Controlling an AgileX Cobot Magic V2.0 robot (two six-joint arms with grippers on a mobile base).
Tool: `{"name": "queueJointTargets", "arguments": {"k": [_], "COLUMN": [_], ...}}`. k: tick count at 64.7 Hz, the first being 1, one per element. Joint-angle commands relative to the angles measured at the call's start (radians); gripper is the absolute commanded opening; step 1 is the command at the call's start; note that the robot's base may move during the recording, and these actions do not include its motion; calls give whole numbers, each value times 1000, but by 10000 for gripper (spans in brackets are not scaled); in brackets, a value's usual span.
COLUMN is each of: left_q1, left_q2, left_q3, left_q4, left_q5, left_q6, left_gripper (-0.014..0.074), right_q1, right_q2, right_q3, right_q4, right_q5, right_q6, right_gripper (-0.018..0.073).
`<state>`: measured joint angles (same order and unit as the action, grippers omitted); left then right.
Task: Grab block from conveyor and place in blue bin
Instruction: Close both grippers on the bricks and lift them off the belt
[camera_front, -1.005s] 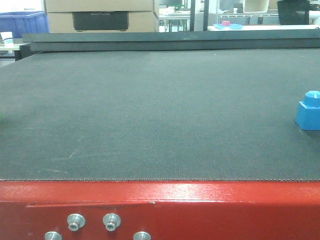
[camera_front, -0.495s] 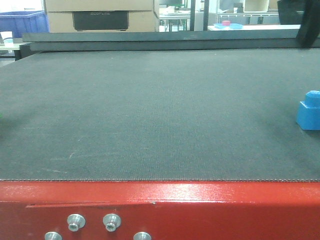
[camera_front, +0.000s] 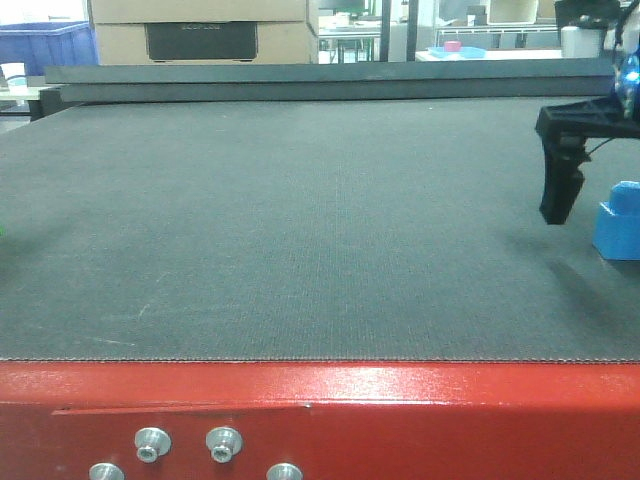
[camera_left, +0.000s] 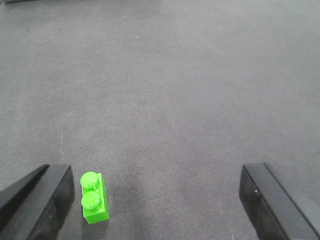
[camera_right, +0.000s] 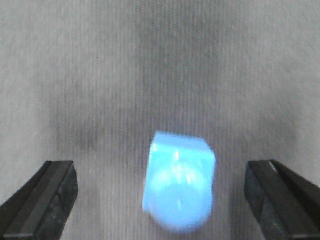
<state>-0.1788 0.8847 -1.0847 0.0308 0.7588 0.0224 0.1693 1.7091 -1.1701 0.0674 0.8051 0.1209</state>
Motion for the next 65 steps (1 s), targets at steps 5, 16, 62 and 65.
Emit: {"name": "queueJointTargets", "arguments": {"k": [5,16,62,65], "left_q1": [-6,-6,167,187], "left_q2": [-1,-1,276,328], "left_q3": [-9,-9,-189,-212], "left_q4": [-1,-1,-1,-1], "left_q5": [4,18,285,312], "left_q6": [-10,-10,17,44], "left_gripper": [569,569,569,569], "right_q1": [0,0,4,4], "right_q2": [28,37,-312,-365], "right_q3": [-8,-8,90,126], "right_q4": [-35,-48,-59,-59], "right_q5": [-27,-35,-11,-19], "right_q6": [5,7,-29,-34], "right_gripper": [493,297,-154,-154]}}
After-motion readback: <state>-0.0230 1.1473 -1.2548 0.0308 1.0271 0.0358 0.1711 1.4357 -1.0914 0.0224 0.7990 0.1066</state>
